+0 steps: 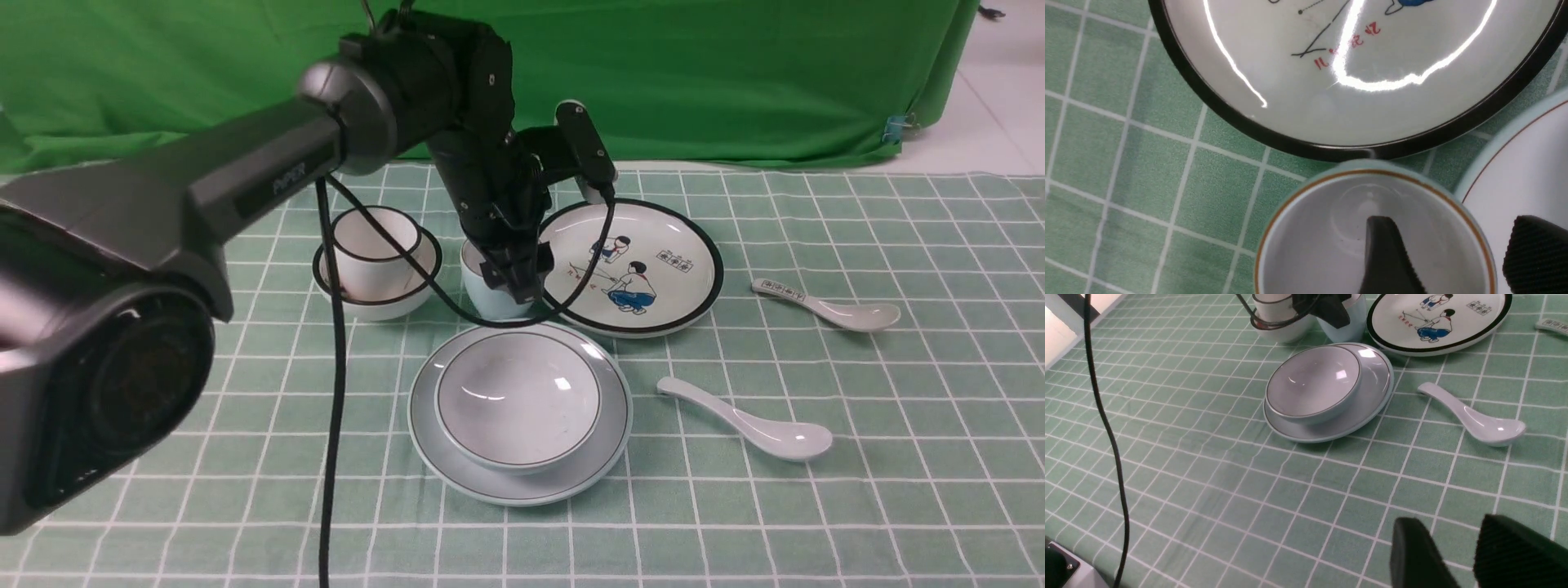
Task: Place the bowls on the plates on the blue tablecloth, put the cups on the bowls, and place the spoons in the cups.
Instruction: 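Grasp the light green cup by its rim with the left gripper, then place the cup upside down onto the bowl on the plate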
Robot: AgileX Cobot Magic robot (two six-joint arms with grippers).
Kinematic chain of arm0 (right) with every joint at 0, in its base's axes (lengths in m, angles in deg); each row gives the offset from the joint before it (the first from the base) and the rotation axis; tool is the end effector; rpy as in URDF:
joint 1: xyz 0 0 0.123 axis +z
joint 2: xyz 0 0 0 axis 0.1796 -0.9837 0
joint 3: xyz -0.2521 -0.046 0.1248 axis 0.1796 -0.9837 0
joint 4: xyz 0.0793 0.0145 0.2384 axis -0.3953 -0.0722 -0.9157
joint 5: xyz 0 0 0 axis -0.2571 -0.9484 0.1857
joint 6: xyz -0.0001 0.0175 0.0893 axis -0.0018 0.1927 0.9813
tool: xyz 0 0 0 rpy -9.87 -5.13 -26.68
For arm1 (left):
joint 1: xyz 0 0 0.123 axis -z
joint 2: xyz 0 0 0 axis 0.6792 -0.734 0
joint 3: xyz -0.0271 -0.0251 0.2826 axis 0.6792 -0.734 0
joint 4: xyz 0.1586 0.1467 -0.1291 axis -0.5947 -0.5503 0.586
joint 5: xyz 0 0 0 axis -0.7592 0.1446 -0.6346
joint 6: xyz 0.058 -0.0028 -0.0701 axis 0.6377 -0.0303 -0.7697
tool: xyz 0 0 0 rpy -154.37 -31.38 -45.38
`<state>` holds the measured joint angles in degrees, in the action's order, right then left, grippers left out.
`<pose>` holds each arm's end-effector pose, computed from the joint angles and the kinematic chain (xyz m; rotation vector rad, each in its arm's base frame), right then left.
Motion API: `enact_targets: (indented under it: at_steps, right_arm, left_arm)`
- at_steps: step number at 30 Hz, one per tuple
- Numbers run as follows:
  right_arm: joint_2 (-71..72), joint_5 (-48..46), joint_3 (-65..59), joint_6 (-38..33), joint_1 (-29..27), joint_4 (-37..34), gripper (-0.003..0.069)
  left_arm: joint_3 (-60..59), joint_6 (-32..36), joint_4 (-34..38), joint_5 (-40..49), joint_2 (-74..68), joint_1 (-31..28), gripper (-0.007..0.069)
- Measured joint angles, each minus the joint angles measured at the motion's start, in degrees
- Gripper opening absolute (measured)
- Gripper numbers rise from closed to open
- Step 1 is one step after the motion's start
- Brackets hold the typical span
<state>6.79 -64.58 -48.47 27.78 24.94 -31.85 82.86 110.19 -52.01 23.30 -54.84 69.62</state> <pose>0.0276 0.0250 0.3165 -0.3069 1.8773 0.6980 0.4438 -0.2239 0.2198 1.6937 2.1559 0.1204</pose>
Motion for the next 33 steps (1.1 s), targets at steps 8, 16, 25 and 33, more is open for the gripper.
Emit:
enact_targets:
  at_steps: [8,16,25,33]
  right_arm:
    - [0.0,-0.1,0.0,0.0,0.0,0.0,0.0263]
    - [0.0,-0.1,0.0,0.0,0.0,0.0,0.0263]
    - [0.0,-0.1,0.0,-1.4,0.0,0.0,0.0263]
    - [0.0,-0.1,0.0,-1.9,0.0,0.0,0.0263]
  left_arm:
    - [0.0,0.0,-0.3,1.1,-1.4,0.0,0.0073]
    - [-0.2,-4.8,-0.8,7.4,4.3,0.4,0.0037]
    - [-15.5,-12.1,-1.6,10.6,21.0,8.1,0.0037]
    - [-26.9,-12.3,-2.9,2.8,22.5,9.9,0.0037]
